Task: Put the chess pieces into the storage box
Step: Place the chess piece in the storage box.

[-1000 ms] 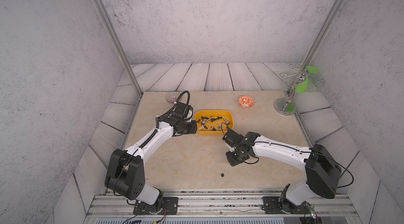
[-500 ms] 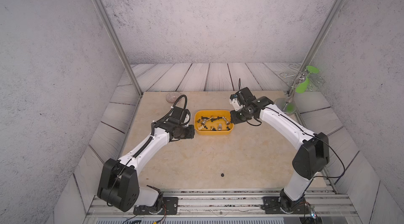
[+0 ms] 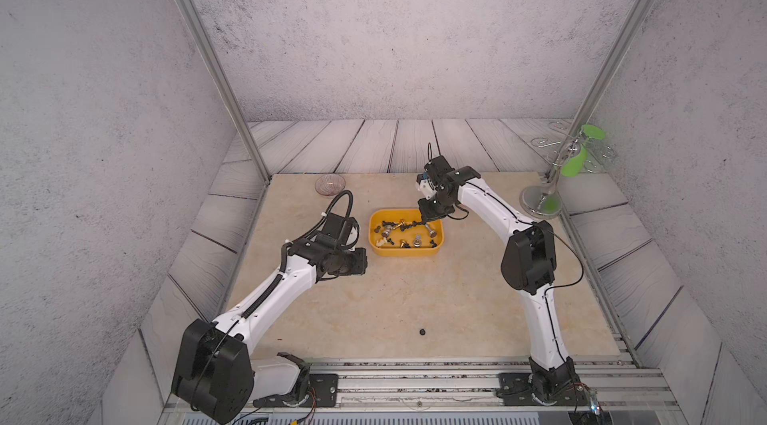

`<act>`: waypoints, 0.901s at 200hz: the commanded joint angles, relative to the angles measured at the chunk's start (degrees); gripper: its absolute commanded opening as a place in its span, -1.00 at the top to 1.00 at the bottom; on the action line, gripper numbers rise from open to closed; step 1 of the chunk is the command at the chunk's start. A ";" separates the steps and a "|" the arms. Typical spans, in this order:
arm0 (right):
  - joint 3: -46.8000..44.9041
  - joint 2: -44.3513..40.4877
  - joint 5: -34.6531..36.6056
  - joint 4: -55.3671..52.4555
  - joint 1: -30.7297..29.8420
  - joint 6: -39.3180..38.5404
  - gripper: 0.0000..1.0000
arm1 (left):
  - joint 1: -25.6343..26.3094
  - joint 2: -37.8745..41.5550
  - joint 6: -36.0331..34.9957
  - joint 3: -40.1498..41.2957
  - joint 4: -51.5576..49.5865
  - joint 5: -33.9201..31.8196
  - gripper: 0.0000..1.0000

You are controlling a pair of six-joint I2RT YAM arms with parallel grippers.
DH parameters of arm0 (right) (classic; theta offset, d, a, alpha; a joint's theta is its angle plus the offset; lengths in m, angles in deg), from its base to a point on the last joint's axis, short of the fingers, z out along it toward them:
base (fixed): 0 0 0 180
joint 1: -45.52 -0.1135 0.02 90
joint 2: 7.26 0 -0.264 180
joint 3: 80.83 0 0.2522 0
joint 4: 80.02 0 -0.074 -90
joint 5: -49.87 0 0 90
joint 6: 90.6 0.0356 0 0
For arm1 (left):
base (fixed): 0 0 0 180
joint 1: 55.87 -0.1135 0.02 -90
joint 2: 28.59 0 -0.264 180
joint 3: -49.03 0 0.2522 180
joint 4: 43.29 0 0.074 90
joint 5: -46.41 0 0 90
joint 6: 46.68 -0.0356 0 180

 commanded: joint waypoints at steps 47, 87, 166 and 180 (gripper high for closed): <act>1.04 3.53 -1.21 -2.17 0.19 -0.15 0.45 | 1.66 2.15 2.07 2.67 -0.49 -0.34 0.52; 0.78 2.20 -1.08 -1.82 0.16 -0.10 0.42 | 2.63 2.30 2.34 3.02 -0.68 -0.86 0.52; -1.45 -1.35 -1.43 -1.42 0.74 -0.58 0.39 | 4.49 0.60 3.19 3.37 0.72 -1.37 0.52; -1.67 -1.73 -1.35 -1.51 0.87 -0.58 0.39 | 4.97 0.50 3.39 3.29 0.85 -1.39 0.52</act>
